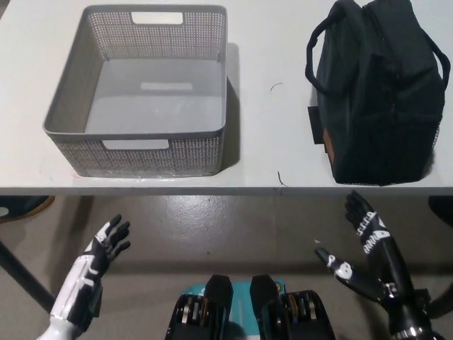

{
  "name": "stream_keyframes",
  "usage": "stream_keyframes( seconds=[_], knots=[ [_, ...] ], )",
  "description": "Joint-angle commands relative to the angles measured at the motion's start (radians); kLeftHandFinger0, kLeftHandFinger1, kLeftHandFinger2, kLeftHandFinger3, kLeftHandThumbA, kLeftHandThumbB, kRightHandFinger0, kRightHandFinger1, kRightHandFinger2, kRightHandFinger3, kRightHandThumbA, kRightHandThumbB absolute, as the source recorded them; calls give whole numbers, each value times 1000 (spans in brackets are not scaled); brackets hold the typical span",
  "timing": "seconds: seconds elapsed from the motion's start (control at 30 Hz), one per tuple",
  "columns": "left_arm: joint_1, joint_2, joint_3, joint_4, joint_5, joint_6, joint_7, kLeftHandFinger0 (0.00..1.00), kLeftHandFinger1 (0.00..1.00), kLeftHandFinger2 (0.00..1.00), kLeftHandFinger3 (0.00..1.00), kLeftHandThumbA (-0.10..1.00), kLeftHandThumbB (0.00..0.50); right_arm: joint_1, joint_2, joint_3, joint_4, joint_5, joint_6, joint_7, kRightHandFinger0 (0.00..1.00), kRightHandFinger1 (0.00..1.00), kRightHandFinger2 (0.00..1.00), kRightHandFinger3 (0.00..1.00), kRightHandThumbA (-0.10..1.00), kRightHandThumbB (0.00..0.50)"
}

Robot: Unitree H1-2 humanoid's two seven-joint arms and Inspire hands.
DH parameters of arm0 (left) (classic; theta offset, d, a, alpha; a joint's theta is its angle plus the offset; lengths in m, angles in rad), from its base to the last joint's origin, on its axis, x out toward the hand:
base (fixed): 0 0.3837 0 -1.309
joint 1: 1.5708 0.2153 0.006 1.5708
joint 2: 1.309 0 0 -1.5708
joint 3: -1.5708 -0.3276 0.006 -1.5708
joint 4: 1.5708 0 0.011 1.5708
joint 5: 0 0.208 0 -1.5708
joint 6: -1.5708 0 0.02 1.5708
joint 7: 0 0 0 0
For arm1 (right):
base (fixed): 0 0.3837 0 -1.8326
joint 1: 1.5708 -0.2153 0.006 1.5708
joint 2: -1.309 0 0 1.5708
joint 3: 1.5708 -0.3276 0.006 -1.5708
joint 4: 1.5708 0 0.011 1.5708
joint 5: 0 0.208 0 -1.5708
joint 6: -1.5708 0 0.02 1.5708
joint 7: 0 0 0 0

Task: Use both hands to pick up a lunch bag on the right hand side and place it into a container on the left hand side

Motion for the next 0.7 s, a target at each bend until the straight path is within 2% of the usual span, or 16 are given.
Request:
stream_keyframes(
  seconds=[0.0,0.1,0.13,0.17,0.2,0.27,0.33,0.37,0.4,0.43,0.57,0.63,0.67],
  knots=[
    [29,28,-53,-183,-23,5,-66,1000,1000,1000,1000,979,150,46,-1,-3,-158,22,-98,6,1000,1000,1000,1000,890,160],
    [21,30,-85,-247,-30,12,-81,1000,1000,1000,1000,961,157,66,-10,-2,-208,50,-105,17,1000,1000,1000,1000,900,148],
    [16,27,-93,-267,-19,13,-82,1000,937,940,1000,958,150,72,-11,-3,-226,60,-106,18,1000,1000,1000,1000,892,139],
    [1,16,-111,-310,18,7,-80,867,827,848,983,963,136,82,-12,-6,-264,76,-105,16,1000,1000,1000,1000,878,147],
    [-17,4,-128,-345,36,13,-81,761,757,794,893,925,147,86,-12,-8,-299,86,-103,13,1000,1000,1000,1000,855,150],
    [-51,-6,-156,-401,55,47,-86,719,747,777,847,920,173,87,-11,-11,-348,99,-103,7,1000,1000,1000,1000,828,144],
    [-94,-16,-177,-437,74,63,-88,727,755,780,865,905,167,81,-8,-17,-386,115,-102,0,1000,1000,1000,1000,808,154],
    [-133,-26,-186,-455,70,79,-89,836,835,861,961,874,153,73,-2,-28,-419,108,-103,-14,1000,1000,1000,1000,824,148],
    [-161,-32,-193,-466,66,92,-89,865,854,884,986,870,148,65,1,-38,-443,97,-103,-25,1000,1000,1000,1000,836,152],
    [-213,-41,-196,-474,79,110,-87,968,1000,1000,1000,929,164,43,-4,-55,-473,95,-103,-35,1000,1000,1000,1000,875,156],
    [-330,-69,-202,-479,110,169,-78,1000,1000,1000,1000,1000,214,-2,-25,-107,-532,103,-60,-58,1000,1000,1000,1000,913,170],
    [-420,-83,-208,-455,121,180,-78,1000,1000,1000,1000,1000,194,-41,-30,-153,-547,86,-47,-81,1000,1000,1000,1000,936,180],
    [-465,-91,-210,-443,124,206,-78,1000,1000,1000,1000,1000,216,-61,-41,-171,-551,96,-28,-87,1000,1000,1000,1000,956,196]
  ],
)
